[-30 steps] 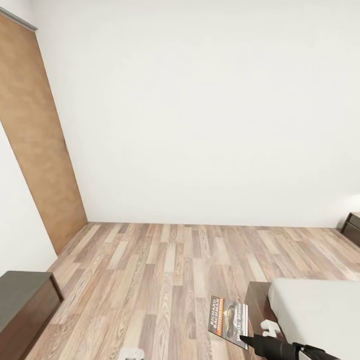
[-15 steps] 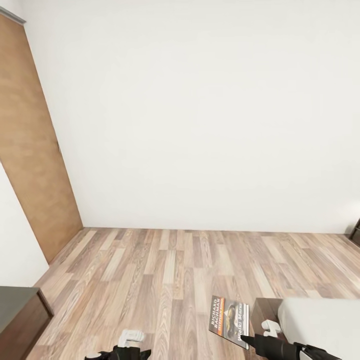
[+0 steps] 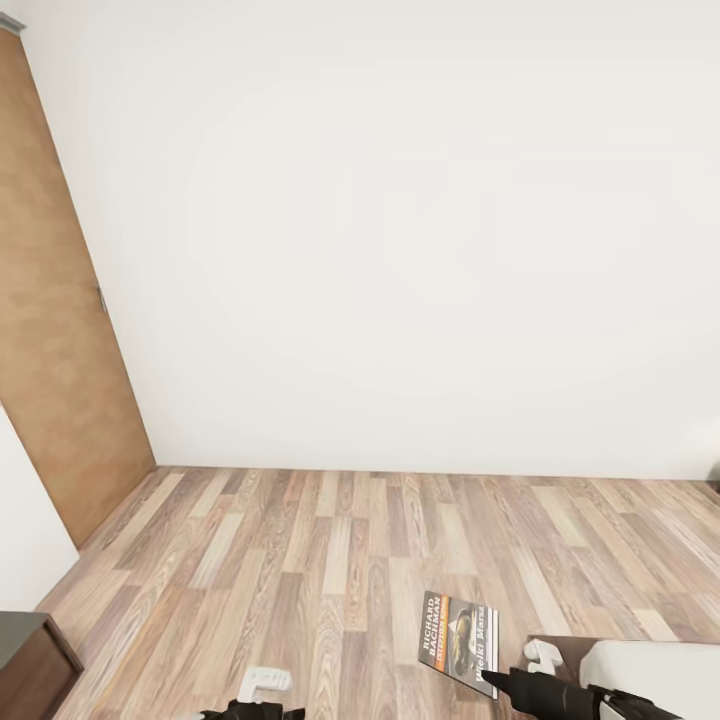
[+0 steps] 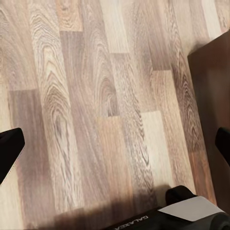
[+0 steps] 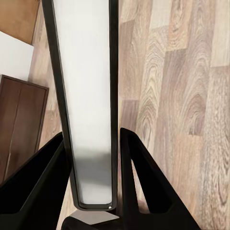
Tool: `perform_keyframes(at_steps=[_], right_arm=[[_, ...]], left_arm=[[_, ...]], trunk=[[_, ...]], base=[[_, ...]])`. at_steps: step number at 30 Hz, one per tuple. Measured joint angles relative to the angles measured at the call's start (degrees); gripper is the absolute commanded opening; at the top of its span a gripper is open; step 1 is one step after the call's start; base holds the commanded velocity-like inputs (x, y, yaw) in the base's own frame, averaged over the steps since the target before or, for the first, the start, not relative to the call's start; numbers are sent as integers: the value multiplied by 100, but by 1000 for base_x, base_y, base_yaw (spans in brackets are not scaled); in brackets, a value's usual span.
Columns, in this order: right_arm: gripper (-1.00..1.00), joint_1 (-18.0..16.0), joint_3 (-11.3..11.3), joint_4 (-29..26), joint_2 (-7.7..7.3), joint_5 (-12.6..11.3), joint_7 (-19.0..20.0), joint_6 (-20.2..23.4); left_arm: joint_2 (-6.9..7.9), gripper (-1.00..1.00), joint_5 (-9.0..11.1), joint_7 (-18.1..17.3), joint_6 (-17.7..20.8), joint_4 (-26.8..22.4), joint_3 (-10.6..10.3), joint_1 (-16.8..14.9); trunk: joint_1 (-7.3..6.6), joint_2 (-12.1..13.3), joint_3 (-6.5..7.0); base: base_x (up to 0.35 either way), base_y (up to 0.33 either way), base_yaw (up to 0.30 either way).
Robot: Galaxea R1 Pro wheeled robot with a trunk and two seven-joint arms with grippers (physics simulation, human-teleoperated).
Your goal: In the bedroom, move the book from the bed onto either nightstand, and place the two sandals side by side next to the bed.
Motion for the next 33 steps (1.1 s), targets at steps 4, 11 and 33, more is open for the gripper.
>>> perform_keyframes(at_steps=[4,11,33], right_arm=[[-100,0,2,0,1,3,0,0],[-100,3,8,0,2,5,0,0],[-100,1,8,0,2,5,1,0]], left_arm=[[2,100,-1,-1,0,2,4,0],[-1,100,-1,-1,0,2,-4,0],[-1,100,-1,-1,0,4,-4,0]], trunk=[[0,0,0],[0,0,0],[0,0,0]], base=[[331,0,0],[331,0,0],[331,0,0]])
